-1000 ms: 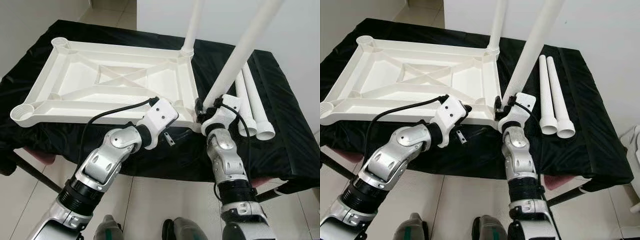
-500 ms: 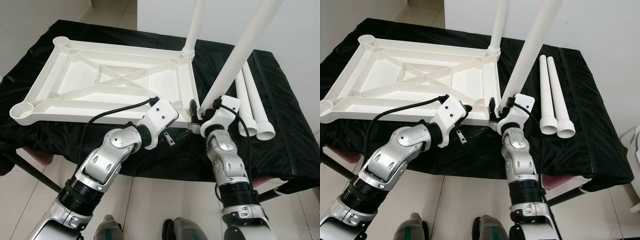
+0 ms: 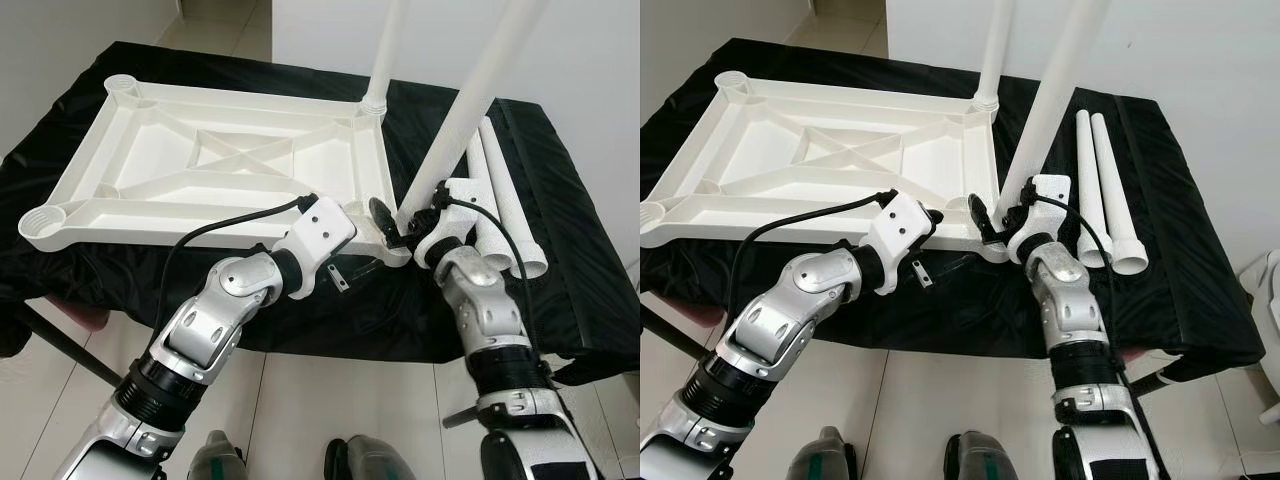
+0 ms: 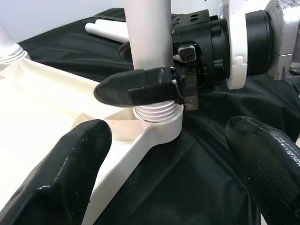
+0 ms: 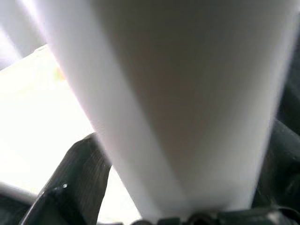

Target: Building children table

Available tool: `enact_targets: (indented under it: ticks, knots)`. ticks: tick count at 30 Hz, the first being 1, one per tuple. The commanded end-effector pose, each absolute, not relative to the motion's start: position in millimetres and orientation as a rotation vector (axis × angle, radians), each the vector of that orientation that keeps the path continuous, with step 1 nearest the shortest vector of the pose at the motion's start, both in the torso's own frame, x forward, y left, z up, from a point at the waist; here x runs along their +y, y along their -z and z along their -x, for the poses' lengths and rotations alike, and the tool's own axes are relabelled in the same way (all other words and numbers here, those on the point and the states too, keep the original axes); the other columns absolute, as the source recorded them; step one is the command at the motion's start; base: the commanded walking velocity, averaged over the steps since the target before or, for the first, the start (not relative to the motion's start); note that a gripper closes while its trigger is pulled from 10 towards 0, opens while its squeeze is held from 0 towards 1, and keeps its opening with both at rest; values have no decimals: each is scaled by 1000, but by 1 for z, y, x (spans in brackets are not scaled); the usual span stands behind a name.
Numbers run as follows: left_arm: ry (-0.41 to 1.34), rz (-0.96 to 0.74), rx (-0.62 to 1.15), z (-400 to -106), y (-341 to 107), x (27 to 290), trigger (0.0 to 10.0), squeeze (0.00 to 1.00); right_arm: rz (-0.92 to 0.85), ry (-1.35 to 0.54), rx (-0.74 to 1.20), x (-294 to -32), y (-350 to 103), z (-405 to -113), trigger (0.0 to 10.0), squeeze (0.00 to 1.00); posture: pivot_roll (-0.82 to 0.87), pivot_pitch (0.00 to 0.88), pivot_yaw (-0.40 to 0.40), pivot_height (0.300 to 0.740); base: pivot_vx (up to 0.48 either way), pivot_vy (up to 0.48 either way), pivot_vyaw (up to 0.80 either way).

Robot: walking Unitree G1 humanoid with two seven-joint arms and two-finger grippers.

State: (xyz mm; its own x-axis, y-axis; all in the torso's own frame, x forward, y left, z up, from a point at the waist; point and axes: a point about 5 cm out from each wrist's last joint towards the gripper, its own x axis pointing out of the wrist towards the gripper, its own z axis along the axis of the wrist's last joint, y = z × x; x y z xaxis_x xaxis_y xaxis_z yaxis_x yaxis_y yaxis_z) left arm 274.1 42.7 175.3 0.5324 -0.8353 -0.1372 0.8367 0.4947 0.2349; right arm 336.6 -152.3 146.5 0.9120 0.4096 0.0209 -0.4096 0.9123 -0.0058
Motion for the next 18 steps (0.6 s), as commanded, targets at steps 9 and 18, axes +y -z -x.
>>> enact_targets:
  ticks: [9, 18]
  knots:
    - [1050, -305, 11, -275, -175, 41, 10000, 0, 78, -546, 25, -165, -133, -347, 10000, 0, -22, 0, -41, 740, 0, 0, 0]
    - [1049, -310, 10, -277, -176, 41, 10000, 0, 116, -563, 46, -173, -129, -352, 0, 0, -19, 0, -42, 740, 0, 0, 0]
